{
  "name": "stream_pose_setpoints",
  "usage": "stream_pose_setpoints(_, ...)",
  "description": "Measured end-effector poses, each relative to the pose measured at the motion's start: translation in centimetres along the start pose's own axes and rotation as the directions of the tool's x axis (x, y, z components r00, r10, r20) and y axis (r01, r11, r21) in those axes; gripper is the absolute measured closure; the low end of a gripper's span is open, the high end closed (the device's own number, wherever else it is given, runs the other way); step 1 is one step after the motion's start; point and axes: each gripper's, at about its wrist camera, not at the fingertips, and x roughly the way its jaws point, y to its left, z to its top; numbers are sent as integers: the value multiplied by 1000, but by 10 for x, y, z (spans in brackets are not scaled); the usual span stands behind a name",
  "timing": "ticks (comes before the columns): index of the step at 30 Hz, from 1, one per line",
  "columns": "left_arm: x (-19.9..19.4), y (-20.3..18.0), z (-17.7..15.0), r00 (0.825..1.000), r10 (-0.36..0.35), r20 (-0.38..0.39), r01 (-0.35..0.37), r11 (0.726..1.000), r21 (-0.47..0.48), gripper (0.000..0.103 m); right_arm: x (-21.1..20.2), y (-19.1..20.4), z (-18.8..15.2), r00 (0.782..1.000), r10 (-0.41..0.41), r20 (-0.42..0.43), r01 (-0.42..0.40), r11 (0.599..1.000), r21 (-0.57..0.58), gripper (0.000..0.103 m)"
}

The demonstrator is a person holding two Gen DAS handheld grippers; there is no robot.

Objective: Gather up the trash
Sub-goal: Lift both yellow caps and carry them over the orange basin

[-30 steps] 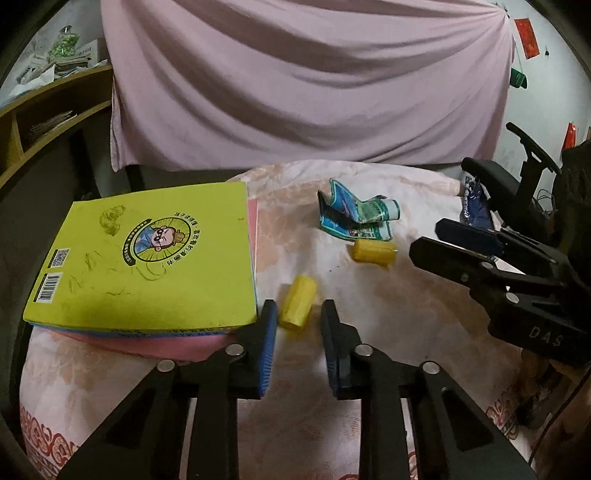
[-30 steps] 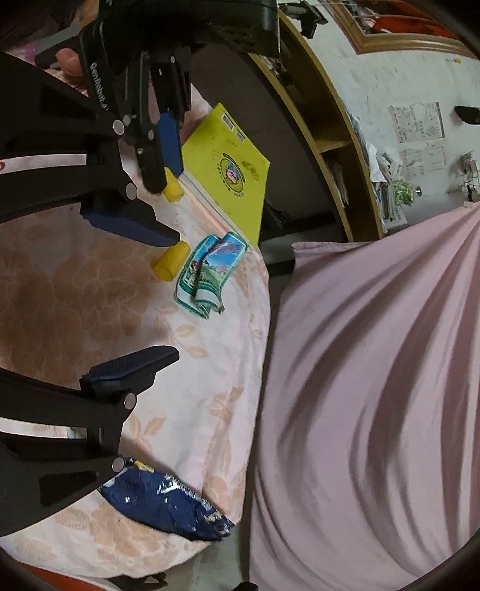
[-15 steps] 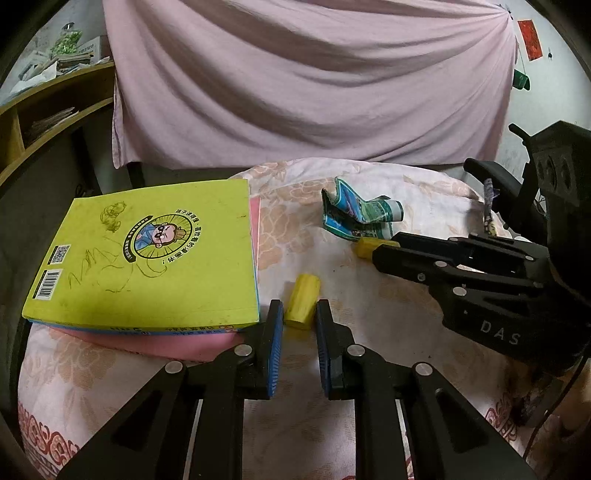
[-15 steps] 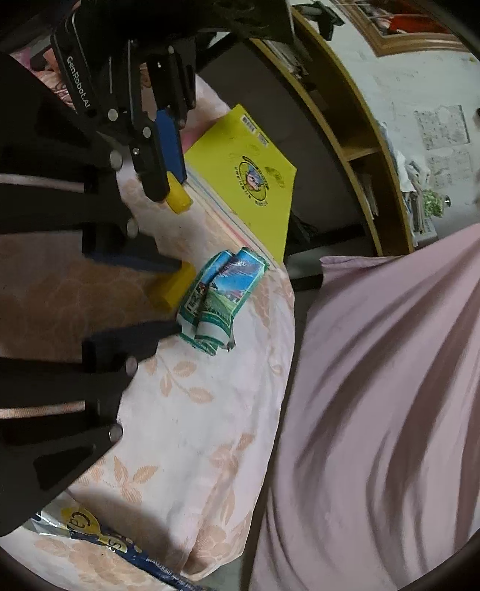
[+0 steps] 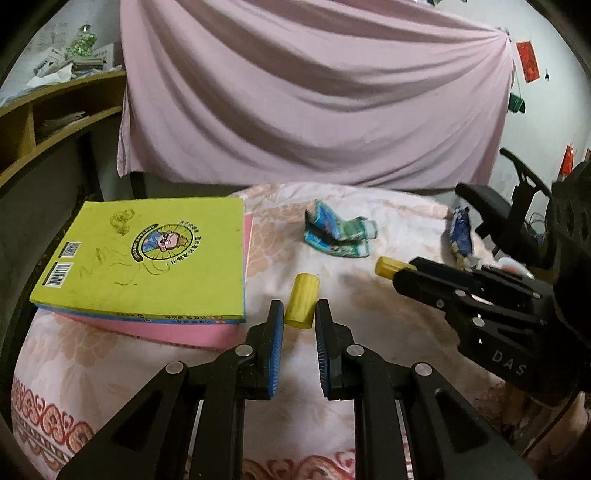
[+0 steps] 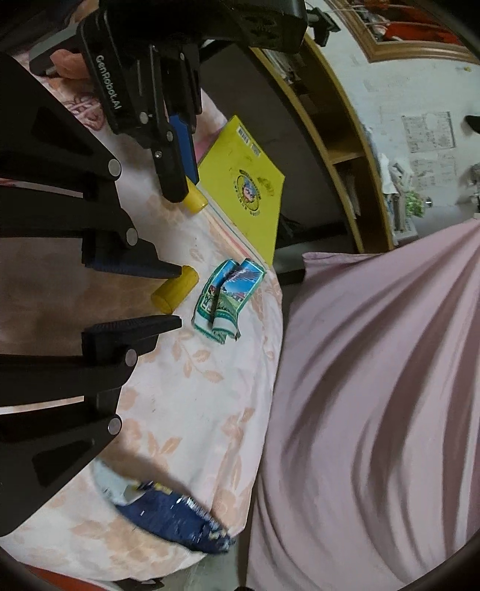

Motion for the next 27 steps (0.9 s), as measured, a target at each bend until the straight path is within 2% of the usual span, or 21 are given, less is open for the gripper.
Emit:
stream_pose_setpoints(4,-20,-13,-3,996,-4,85,4,1000,2,89,-28,0,-9,995,-18,101,16,1000,13,85)
stream_pose_setpoints(7,-36,-26,-5,987,-8,161,9,1000,-2,89,-50,-1,-16,982,-35,183,30,999,32,85)
stream_pose_setpoints(12,-59,-47,-6,964,-15,266,14,1000,7,89,-87,-3,-27,946,-74,315,57,996,65,85)
stream_pose_setpoints(16,-74,-66,-2,944,-24,329,16,999,28,89,-108,-5,-32,916,-111,385,87,993,81,85)
stream_pose_setpoints(22,-94,-98,4,912,-36,409,11,998,64,89,-146,-14,-33,847,-185,499,150,982,111,85)
stream_pose_setpoints(27,-108,-127,12,882,-68,466,24,995,99,89,-179,-20,-34,774,-257,579,210,966,148,85)
